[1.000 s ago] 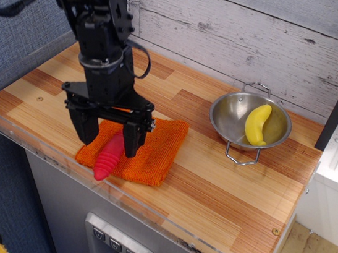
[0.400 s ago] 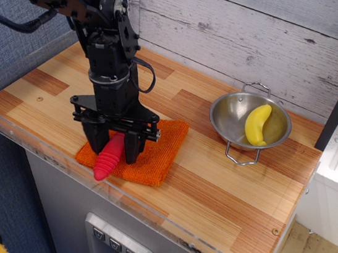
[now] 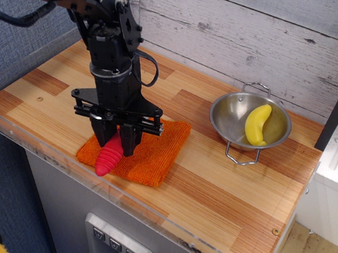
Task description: Put the fork next to the left side of the towel
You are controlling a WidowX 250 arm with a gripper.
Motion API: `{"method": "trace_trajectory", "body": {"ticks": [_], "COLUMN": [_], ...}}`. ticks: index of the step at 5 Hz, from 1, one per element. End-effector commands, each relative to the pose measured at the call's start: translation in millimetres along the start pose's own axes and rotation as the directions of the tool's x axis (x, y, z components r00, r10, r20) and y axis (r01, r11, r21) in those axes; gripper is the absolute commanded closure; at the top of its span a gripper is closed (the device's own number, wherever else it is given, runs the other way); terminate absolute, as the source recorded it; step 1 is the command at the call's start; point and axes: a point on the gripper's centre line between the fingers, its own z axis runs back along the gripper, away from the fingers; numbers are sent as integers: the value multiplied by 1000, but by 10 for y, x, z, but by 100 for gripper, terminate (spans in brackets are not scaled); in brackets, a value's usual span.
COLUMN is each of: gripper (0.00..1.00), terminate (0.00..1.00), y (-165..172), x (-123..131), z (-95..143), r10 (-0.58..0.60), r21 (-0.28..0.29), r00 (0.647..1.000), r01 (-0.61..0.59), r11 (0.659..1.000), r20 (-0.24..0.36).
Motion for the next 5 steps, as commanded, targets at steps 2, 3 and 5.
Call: {"method": "trace_trajectory", "body": {"ticks": [2, 3, 5], "gripper": [100, 100, 100], "terminate": [0, 0, 0], "y": [10, 150, 595], "x": [271, 361, 551], "z": [609, 683, 735], "r10": [-56, -53, -132], "r21": [-28, -26, -36], "r00": [986, 987, 978], "r01": [61, 57, 139], "r11": [998, 998, 990], "r20": [160, 149, 160]}}
